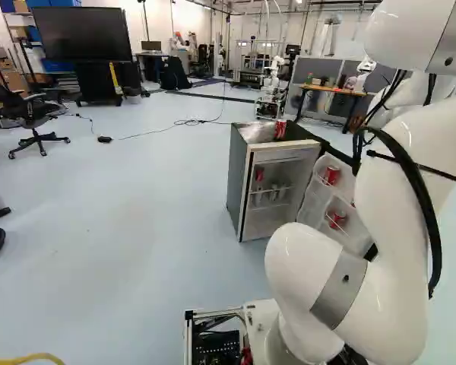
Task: Grab a drink from the fridge
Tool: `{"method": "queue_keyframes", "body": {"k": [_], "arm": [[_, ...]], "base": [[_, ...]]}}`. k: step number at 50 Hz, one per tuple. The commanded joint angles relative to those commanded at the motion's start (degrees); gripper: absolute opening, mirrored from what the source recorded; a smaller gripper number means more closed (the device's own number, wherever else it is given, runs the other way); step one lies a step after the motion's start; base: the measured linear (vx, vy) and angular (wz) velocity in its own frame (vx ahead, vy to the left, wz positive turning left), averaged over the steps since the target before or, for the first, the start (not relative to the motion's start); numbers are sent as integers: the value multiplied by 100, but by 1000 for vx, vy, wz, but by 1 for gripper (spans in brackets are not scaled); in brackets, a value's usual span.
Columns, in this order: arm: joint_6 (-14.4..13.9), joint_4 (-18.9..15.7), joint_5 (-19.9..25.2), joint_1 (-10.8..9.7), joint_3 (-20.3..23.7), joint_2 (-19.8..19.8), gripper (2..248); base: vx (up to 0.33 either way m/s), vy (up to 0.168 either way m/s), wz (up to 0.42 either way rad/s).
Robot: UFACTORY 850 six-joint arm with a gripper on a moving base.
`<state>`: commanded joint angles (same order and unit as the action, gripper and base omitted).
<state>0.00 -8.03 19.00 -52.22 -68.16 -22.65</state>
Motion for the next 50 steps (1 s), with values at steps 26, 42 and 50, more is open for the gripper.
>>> {"method": "queue_keyframes", "body": {"k": [26, 42, 50], "arm": [[0, 1, -1379, -11, -1003, -533, 247], [0, 1, -2274, 4, -1623, -944, 247], [0, 1, -2733, 12, -1938, -1179, 247]], "base": [[0, 0, 0], [0, 0, 0], [0, 0, 0]]}}
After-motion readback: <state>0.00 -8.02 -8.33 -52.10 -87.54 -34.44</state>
